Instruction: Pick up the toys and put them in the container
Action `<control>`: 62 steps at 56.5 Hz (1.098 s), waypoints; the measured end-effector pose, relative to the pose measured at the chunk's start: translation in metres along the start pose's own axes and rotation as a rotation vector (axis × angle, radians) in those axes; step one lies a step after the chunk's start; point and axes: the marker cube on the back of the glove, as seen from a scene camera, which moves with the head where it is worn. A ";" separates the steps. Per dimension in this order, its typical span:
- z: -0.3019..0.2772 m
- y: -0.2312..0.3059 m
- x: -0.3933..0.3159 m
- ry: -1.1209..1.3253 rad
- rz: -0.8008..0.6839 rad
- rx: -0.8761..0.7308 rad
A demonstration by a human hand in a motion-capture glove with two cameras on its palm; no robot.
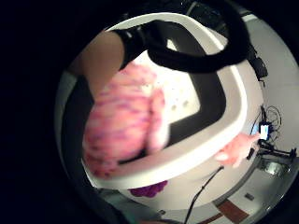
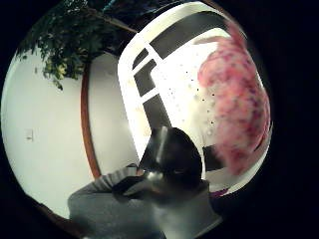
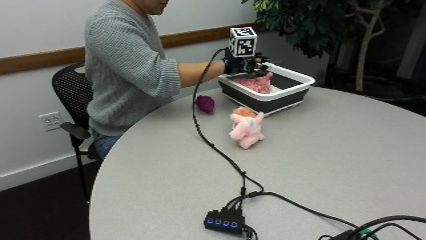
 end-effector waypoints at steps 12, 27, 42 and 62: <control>-0.007 0.014 0.007 0.048 -0.017 0.006; -0.029 0.045 0.040 0.089 0.026 0.046; -0.071 0.090 0.176 0.167 0.336 0.090; -0.018 0.091 0.260 0.123 0.538 -0.067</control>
